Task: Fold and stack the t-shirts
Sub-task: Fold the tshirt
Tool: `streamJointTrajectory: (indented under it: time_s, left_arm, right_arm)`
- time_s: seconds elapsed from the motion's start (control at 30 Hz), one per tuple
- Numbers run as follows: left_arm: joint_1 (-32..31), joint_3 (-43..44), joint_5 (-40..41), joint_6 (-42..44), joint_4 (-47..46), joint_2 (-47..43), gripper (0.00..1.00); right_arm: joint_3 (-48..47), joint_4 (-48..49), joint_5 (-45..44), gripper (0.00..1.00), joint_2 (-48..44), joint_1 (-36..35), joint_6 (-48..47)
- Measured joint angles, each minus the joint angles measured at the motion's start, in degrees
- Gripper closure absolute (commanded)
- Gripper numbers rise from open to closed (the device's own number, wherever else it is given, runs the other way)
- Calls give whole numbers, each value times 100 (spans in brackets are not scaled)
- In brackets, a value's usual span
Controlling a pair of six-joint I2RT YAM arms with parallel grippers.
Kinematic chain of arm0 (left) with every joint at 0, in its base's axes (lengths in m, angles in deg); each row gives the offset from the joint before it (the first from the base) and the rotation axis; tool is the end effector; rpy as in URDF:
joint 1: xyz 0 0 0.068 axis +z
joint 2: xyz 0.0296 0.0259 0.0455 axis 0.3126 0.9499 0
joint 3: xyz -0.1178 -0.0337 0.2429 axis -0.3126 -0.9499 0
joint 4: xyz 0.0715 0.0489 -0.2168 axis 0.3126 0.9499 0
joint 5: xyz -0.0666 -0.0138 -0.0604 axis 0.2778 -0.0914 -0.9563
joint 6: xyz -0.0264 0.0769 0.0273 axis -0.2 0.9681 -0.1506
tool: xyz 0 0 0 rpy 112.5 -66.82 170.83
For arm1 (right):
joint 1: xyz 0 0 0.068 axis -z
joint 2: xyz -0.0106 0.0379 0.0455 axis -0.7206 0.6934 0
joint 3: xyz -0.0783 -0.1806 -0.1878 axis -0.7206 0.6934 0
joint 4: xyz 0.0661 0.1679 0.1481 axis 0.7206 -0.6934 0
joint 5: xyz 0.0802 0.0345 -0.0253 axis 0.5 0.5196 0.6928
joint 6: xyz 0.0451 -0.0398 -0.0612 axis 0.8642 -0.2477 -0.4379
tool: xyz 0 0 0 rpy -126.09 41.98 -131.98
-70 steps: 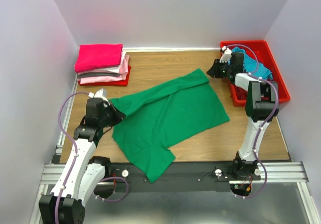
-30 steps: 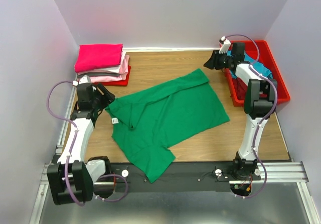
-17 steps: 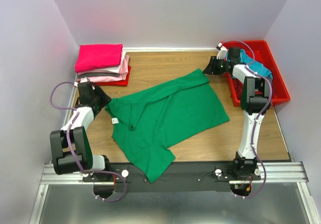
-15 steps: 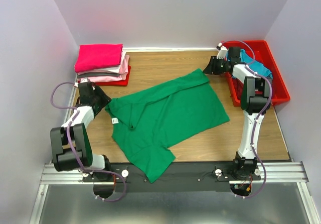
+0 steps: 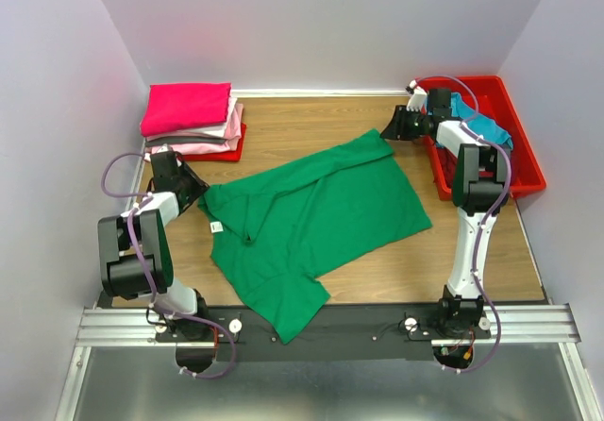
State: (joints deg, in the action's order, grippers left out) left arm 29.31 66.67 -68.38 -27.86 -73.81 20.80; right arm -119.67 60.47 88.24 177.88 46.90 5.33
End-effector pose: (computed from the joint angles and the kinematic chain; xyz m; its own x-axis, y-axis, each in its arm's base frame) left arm 0.3085 0.0478 0.1615 -0.5112 -0.6734 -0.5340 -0.4441 0.7389 -0.5067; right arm 0.5093 0.0370 0.1503 -0.7135 0.0524 -0.6987 -0.3719 0.8169 0.4409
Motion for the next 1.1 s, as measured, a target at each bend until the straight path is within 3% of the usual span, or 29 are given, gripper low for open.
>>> streamJointTrajectory:
  time_s: [0.1,0.33,0.5,0.6,0.83,0.9,1.0,1.1]
  left_arm:
    - [4,-2,-66,-44,-81,50,86]
    - [44,-7,-105,-63,-138,2,87]
    - [103,-7,-170,-63,-142,-50,92]
    - [131,-9,-210,-61,-142,-55,100]
    - [267,-90,-306,-66,-140,-221,100]
    - [315,-118,-323,-66,-140,-273,100]
    - [374,-170,-337,-68,-142,-313,100]
    - [442,-258,-369,-68,-142,-356,100]
  right_arm:
    - [-4,-4,0,53,13,-7,2]
    - [-181,-22,7,53,160,-11,96]
    - [-433,-48,11,53,431,-11,219]
    - [-649,-72,79,53,586,-31,304]
    - [-748,-85,210,54,675,-214,365]
    - [-750,-90,227,63,680,-247,365]
    - [-750,-114,219,96,710,-278,380]
    - [-761,-138,219,100,761,-278,413]
